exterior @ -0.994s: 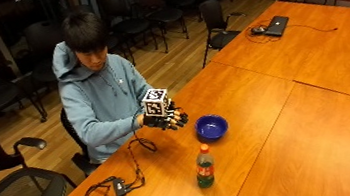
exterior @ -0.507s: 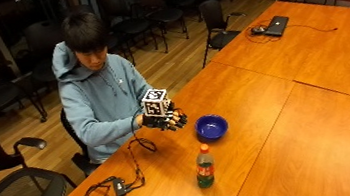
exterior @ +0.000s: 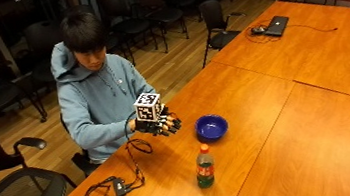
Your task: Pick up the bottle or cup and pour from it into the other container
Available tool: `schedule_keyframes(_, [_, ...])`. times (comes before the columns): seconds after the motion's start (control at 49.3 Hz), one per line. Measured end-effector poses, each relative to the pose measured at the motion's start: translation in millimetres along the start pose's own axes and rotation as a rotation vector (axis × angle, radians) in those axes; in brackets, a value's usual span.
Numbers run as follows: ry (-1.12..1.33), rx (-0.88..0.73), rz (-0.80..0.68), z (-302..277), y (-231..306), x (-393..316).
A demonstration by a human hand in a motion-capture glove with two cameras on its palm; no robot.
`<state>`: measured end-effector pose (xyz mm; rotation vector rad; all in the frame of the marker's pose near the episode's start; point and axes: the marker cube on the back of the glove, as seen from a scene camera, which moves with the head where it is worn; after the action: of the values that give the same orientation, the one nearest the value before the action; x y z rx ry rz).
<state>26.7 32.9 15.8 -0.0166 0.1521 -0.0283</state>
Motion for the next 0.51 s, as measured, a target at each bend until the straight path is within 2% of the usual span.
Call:
schedule_keyframes(0.081, [-0.079, 0.002, 0.050, 2.9, 6.3, 0.4])
schedule_keyframes(0.507, [-0.062, 0.011, 0.131, -0.5, 30.4, 65.9])
